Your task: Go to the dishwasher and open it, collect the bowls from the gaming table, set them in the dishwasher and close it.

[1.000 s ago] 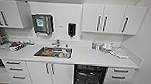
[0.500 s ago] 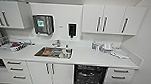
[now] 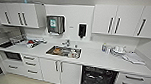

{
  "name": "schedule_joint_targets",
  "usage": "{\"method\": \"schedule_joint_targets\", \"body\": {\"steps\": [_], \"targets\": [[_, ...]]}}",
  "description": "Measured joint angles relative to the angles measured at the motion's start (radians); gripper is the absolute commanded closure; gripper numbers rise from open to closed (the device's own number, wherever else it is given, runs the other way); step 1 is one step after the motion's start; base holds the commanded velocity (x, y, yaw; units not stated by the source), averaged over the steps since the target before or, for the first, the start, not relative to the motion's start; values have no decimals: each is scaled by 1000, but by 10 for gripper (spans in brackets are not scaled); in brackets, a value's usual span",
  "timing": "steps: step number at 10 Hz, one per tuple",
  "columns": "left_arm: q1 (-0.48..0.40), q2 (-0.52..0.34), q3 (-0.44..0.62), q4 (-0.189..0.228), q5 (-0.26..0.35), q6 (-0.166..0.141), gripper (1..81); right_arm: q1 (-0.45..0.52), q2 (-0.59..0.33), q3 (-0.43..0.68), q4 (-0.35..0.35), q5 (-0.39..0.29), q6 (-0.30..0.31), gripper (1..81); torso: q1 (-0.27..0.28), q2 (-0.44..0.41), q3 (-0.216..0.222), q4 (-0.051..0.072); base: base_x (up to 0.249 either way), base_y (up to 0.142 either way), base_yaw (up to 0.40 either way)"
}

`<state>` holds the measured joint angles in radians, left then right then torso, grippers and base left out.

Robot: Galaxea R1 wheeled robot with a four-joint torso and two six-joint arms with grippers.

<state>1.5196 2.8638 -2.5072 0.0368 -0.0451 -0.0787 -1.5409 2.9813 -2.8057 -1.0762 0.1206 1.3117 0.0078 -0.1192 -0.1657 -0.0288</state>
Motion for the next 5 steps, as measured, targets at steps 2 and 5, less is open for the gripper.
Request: {"method": "schedule_joint_targets", "body": {"steps": [2, 5], "targets": [[-3, -2, 0, 0, -1, 0, 10, -11, 22, 0, 72, -89, 2, 10, 0, 0, 0, 0, 0, 0, 355], [-3, -2, 0, 0, -2, 0, 10, -9, 36, 4, 275, -194, -194, 10, 0, 0, 0, 0, 0, 0, 355]]}}
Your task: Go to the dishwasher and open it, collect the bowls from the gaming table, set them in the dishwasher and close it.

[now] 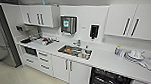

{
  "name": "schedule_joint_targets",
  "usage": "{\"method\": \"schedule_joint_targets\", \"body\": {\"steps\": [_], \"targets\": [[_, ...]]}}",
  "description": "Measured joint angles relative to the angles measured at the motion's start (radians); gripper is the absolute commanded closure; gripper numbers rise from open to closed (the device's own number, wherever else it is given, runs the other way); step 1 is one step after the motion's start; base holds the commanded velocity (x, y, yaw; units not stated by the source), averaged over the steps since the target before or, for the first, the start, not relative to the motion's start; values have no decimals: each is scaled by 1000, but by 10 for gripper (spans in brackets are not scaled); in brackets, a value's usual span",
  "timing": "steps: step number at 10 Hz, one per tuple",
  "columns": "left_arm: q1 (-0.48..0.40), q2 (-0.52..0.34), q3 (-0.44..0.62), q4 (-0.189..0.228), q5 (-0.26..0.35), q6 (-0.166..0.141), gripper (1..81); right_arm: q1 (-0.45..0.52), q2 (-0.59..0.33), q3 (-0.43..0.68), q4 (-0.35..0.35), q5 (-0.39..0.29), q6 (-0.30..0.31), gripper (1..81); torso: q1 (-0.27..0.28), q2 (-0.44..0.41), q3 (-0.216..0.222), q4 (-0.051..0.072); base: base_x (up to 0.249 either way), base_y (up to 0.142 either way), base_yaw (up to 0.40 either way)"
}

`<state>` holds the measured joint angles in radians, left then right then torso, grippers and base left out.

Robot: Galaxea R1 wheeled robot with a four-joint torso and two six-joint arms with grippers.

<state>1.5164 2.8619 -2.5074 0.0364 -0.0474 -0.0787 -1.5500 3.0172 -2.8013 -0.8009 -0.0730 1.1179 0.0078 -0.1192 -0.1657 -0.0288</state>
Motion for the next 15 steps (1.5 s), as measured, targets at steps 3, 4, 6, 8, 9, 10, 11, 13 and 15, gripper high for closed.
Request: {"method": "schedule_joint_targets", "body": {"steps": [3, 4, 6, 8, 9, 10, 11, 13, 15], "targets": [[0, 0, 0, -2, 0, 0, 10, 7, 3, 4, 369, -41, -538, 10, 0, 0, 0, 0, 0, 0, 356], [-2, 0, 0, -3, -5, 0, 10, 8, 3, 5, 496, -39, -700, 10, 0, 0, 0, 0, 0, 0, 356], [0, -2, 0, -3, -4, 0, 10, 27, 4, 5, 670, -12, -895, 10, 0, 0, 0, 0, 0, 0, 356], [0, 2, 0, -3, -6, 0, 10, 59, 3, 5, 724, -1, -919, 10, 0, 0, 0, 0, 0, 0, 355], [0, 6, -3, -2, -8, 1, 10, 66, 2, 5, 727, 3, -919, 10, 0, 0, 0, 0, 0, 0, 356], [0, 11, -20, -2, -8, 1, 10, 65, 6, 5, 728, 1, -920, 10, 0, 0, 0, 0, 0, 0, 355], [0, 17, -40, -2, -11, 2, 10, 57, 11, 7, 730, -1, -920, 10, 0, 0, 0, 0, 0, 0, 356], [0, 40, -80, -1, -10, 3, 10, 58, 19, 6, 730, 1, -920, 10, 0, 0, 0, 0, 0, 0, 355], [0, 50, -85, 0, -10, 3, 10, 62, 21, 5, 729, 0, -923, 10, 0, 0, 0, 0, 0, 0, 355]]}}
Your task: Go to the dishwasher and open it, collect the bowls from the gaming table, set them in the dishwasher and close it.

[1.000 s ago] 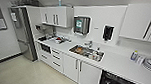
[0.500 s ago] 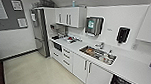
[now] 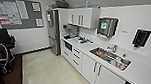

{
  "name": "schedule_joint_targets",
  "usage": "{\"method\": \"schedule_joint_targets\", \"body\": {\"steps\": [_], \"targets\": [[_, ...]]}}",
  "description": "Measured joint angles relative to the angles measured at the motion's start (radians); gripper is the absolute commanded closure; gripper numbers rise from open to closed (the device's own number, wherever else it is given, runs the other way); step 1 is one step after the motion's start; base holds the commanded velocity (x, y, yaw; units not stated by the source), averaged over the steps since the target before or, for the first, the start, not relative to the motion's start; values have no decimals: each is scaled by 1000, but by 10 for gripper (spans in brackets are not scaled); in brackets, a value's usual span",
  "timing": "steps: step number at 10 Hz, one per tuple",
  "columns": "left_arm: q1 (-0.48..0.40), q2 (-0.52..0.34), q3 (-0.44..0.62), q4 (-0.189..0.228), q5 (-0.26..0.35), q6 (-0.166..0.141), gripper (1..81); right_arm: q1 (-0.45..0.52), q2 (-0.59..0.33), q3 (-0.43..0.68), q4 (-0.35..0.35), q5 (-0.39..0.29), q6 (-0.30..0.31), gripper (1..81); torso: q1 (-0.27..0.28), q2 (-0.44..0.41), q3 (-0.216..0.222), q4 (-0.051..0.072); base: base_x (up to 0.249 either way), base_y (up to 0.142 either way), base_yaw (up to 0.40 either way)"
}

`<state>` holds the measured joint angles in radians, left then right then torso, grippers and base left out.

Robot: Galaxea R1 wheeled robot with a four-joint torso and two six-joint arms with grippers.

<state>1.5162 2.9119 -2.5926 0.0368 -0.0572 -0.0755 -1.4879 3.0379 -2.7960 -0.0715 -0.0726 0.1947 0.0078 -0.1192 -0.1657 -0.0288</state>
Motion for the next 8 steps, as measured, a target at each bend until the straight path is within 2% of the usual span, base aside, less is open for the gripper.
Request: {"method": "schedule_joint_targets", "body": {"steps": [5, 8], "targets": [[-3, 10, -34, 6, -1, 1, 10, 3, 1, -1, -22, -6, -17, 10, 0, 0, 0, 0, 0, 0, 355], [-2, 11, -39, 50, 0, 4, 10, 3, -4, 15, -44, 0, -31, 10, 0, 0, 0, 0, 0, 0, 356]]}}
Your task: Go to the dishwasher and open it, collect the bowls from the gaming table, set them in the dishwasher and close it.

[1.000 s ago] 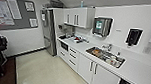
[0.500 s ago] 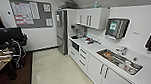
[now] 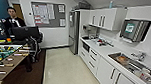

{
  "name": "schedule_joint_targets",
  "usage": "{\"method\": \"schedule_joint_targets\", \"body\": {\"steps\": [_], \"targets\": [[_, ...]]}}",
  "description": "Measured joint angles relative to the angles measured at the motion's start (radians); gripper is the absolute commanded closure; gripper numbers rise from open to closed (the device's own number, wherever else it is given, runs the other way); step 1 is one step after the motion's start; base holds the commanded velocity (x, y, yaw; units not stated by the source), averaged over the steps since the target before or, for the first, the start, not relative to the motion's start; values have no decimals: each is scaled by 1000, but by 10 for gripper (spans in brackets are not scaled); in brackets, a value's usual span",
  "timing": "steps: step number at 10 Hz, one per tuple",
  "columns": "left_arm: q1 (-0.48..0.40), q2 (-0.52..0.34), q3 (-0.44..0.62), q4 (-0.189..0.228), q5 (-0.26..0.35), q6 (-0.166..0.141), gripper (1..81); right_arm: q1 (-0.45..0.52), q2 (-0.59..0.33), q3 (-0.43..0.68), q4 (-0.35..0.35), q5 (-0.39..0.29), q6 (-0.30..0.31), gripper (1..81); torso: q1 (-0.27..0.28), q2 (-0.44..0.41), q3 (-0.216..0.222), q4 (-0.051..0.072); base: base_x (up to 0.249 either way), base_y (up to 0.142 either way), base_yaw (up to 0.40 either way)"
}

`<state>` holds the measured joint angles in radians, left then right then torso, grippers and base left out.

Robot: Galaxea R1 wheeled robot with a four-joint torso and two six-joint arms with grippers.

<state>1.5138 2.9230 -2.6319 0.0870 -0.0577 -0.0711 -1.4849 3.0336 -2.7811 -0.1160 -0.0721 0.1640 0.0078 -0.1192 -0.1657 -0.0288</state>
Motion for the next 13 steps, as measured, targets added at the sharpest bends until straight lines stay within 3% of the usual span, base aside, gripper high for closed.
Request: {"method": "schedule_joint_targets", "body": {"steps": [13], "targets": [[0, 11, -2, 17, 0, 0, 10, -3, 10, 32, -2, 0, 0, 10, 0, 0, 0, 0, 0, 0, 356]]}}
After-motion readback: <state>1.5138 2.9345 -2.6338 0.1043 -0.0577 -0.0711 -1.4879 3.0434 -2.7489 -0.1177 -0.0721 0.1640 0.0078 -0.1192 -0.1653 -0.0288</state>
